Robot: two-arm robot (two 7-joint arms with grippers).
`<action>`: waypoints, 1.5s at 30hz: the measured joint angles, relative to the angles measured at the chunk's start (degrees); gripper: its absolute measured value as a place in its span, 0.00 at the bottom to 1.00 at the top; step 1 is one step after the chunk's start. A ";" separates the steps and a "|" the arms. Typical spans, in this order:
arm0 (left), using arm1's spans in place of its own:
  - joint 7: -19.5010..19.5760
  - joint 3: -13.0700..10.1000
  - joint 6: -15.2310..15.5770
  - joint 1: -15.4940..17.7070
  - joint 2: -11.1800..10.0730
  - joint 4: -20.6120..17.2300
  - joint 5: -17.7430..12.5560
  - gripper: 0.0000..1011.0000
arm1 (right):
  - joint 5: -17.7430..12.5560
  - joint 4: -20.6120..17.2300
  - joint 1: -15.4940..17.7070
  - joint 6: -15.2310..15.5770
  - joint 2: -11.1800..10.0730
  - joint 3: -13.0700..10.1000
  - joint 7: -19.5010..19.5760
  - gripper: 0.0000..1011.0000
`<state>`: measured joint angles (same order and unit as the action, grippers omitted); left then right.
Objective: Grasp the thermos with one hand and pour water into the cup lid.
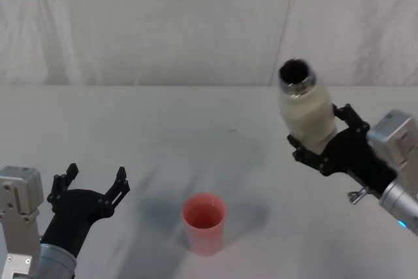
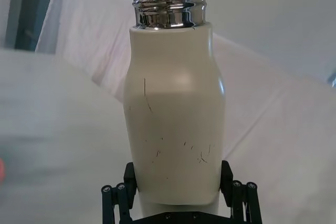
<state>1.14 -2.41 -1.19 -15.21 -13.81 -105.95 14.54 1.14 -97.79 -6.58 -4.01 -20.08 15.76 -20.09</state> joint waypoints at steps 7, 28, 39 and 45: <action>0.00 0.00 0.00 0.00 0.00 0.00 0.00 0.99 | -11.32 -0.23 0.62 6.29 0.40 -3.59 -3.36 0.95; 0.00 0.00 0.00 0.00 0.00 0.00 0.00 0.99 | -24.65 -2.04 4.41 11.46 -0.25 -7.77 -2.05 0.95; 0.00 0.00 0.00 0.00 0.00 0.00 0.00 0.99 | -25.42 0.57 2.86 10.50 -0.79 -6.45 0.51 0.95; 0.00 0.00 0.00 0.00 0.00 0.00 0.00 0.99 | -25.35 4.59 -0.44 10.20 -0.47 -4.82 1.50 0.95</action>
<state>1.14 -2.41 -1.19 -15.21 -13.81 -105.95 14.54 -24.20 -93.20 -7.02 6.19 -20.55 10.94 -18.59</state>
